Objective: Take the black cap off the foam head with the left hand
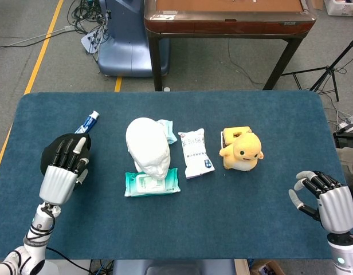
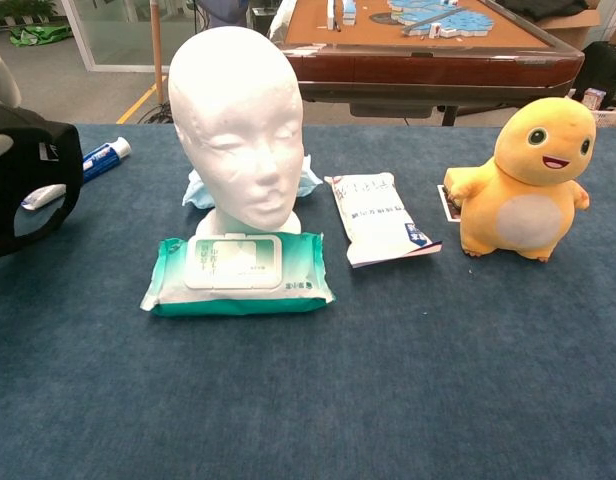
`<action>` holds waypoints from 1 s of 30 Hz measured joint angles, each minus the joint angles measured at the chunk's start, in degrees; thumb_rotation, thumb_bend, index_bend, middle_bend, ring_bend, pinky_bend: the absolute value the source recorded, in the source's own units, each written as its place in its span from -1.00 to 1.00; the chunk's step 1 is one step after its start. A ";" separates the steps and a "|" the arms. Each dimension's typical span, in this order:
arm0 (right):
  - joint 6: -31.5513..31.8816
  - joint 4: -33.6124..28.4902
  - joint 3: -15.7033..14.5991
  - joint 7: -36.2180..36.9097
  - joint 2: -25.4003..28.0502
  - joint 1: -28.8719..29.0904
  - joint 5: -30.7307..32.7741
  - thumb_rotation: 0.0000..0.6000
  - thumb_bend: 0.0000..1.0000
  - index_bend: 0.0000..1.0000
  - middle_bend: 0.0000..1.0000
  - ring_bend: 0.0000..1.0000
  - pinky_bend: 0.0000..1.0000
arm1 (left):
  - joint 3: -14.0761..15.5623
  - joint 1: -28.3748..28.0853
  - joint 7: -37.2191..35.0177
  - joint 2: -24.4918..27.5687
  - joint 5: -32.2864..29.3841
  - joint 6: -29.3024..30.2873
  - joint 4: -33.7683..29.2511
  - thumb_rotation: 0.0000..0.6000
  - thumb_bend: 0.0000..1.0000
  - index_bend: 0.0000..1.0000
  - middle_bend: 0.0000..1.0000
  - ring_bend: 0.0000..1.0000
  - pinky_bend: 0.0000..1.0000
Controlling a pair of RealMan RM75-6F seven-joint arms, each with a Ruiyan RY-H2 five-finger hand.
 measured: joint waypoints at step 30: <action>-0.68 -0.48 -0.06 -1.55 -0.07 -0.09 0.32 1.00 -0.36 0.18 -0.06 -0.16 0.21 | 10.60 11.21 8.23 18.70 -1.91 -10.74 -33.87 1.00 -0.95 -0.72 -0.90 -1.00 -0.80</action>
